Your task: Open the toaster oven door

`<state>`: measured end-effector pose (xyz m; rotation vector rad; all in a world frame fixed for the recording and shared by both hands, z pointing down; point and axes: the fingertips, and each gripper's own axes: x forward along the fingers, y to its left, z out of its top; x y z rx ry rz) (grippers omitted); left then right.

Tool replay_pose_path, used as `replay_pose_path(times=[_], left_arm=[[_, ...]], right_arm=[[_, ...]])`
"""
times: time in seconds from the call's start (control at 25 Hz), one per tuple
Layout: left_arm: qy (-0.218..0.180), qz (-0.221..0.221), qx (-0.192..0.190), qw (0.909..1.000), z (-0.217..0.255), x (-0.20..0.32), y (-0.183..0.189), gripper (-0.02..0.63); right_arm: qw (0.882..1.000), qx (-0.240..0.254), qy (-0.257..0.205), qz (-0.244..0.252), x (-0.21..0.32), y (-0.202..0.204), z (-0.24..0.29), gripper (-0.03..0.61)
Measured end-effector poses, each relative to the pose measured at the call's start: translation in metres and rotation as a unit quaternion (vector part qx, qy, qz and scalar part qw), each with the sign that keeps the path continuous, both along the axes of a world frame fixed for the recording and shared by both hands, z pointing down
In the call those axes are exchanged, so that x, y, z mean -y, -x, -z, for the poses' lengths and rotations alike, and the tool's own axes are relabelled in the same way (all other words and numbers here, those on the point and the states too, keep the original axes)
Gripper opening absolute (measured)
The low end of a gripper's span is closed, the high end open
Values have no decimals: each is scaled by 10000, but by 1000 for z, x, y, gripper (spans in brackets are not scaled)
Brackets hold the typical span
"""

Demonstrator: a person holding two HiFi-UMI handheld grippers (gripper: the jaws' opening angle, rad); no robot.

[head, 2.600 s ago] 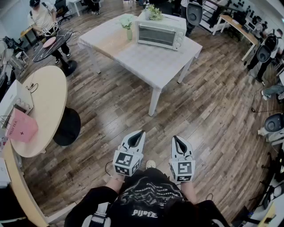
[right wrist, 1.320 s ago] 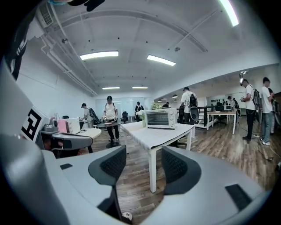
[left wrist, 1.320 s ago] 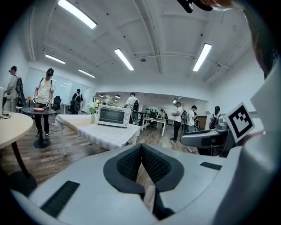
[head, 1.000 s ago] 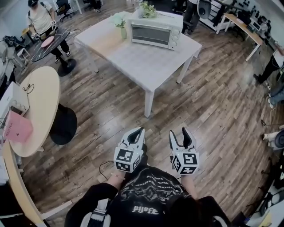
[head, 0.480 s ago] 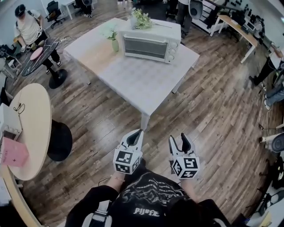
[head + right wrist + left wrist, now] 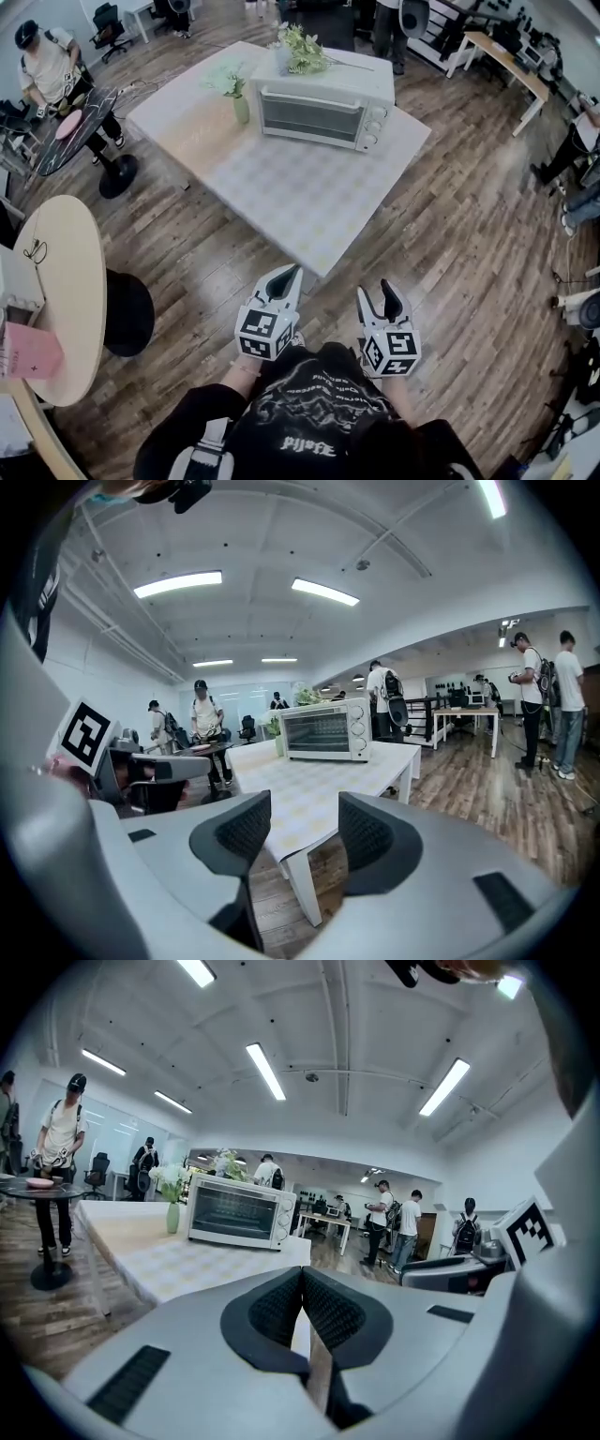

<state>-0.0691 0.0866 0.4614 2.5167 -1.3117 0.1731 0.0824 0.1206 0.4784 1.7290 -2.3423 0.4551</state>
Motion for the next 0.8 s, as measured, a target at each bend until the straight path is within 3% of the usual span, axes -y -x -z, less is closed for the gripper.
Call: replay_pose_path(times=[0.36,0.8], left_arm=[[-53,-96,257,9996,6,66,-28,20],[143,753,289,9966,-2,212,-56,20]], right_arm=[[9993,345,18,-135,79,-31,0,225],[9961,570,82,674,256,-61,3,209]])
